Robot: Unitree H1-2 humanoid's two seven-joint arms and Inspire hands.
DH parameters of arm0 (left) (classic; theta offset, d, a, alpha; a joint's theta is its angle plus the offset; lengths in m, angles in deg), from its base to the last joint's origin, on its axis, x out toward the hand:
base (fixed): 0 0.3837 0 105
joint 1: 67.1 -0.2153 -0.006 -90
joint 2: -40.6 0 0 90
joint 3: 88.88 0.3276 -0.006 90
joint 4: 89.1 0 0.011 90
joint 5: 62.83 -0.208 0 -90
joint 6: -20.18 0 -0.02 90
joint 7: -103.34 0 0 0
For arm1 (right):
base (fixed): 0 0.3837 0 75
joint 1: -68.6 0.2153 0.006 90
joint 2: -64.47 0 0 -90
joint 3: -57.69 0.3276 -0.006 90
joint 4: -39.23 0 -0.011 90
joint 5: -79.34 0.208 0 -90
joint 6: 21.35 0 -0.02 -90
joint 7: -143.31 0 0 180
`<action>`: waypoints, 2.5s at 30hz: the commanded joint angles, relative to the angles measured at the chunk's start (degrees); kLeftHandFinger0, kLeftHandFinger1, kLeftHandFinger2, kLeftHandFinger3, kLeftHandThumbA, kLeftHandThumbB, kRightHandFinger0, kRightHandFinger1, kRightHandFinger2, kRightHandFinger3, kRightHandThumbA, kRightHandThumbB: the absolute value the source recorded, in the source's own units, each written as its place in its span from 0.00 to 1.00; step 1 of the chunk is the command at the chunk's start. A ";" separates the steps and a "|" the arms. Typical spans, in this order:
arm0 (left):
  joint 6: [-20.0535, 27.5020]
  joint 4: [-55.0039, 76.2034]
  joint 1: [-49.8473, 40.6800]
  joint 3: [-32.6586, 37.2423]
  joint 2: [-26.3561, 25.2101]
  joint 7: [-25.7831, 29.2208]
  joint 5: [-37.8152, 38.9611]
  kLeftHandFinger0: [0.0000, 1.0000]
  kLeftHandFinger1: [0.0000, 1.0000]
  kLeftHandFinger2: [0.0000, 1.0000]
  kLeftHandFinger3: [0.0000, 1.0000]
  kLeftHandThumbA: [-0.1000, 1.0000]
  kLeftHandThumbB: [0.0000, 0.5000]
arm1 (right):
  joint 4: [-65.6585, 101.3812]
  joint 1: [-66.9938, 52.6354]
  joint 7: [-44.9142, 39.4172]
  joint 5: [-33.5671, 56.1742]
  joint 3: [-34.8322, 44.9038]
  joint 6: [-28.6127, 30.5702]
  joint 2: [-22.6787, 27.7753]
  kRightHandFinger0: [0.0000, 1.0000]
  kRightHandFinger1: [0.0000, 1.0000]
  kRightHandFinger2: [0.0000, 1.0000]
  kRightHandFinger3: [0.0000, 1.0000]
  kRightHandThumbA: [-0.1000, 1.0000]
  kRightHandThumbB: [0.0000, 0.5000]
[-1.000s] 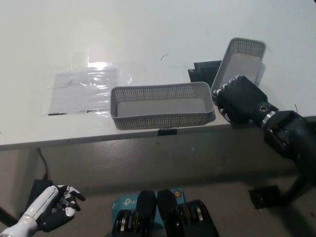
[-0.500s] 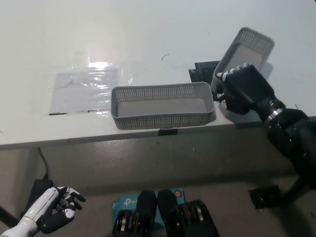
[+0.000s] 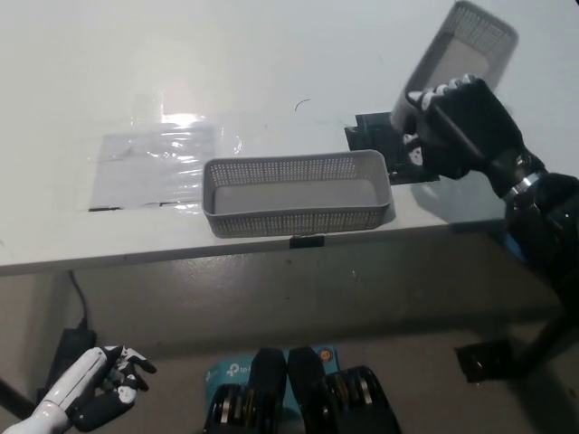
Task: The robot uses its right hand to pick up the grey box kept on the middle on the desk and place it on top of another box next to it in a right angle
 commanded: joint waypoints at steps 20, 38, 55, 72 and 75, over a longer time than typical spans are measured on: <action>2.48 -0.35 1.60 1.54 -2.60 -0.62 -2.31 0.39 0.38 0.44 0.50 0.20 0.59 | 10.51 -0.93 -16.84 13.88 -3.57 5.08 -9.89 0.00 0.02 0.40 0.37 0.00 0.56; 2.57 -0.30 2.88 2.44 -3.06 -0.87 -3.03 0.37 0.36 0.42 0.47 0.20 0.59 | 8.03 -4.57 -19.65 13.56 -6.75 8.90 -9.58 0.00 0.00 0.24 0.26 0.00 0.57; 2.27 0.65 2.43 2.91 -3.03 -0.93 -2.97 0.34 0.34 0.40 0.47 0.22 0.62 | 1.55 2.15 -11.25 4.82 -11.06 9.38 -5.54 0.00 0.02 0.39 0.33 0.00 0.23; 1.10 0.85 1.36 2.26 -2.19 -1.28 -1.39 0.35 0.35 0.40 0.46 0.19 0.64 | 2.21 4.47 -3.20 -4.47 -17.77 9.38 -3.41 0.00 0.00 0.43 0.29 0.00 0.47; 1.78 0.62 1.19 2.49 -2.30 -1.27 -1.77 0.34 0.34 0.39 0.45 0.22 0.64 | 1.36 4.57 -0.25 -6.32 -18.66 9.38 -3.18 0.00 0.00 0.38 0.26 0.00 0.59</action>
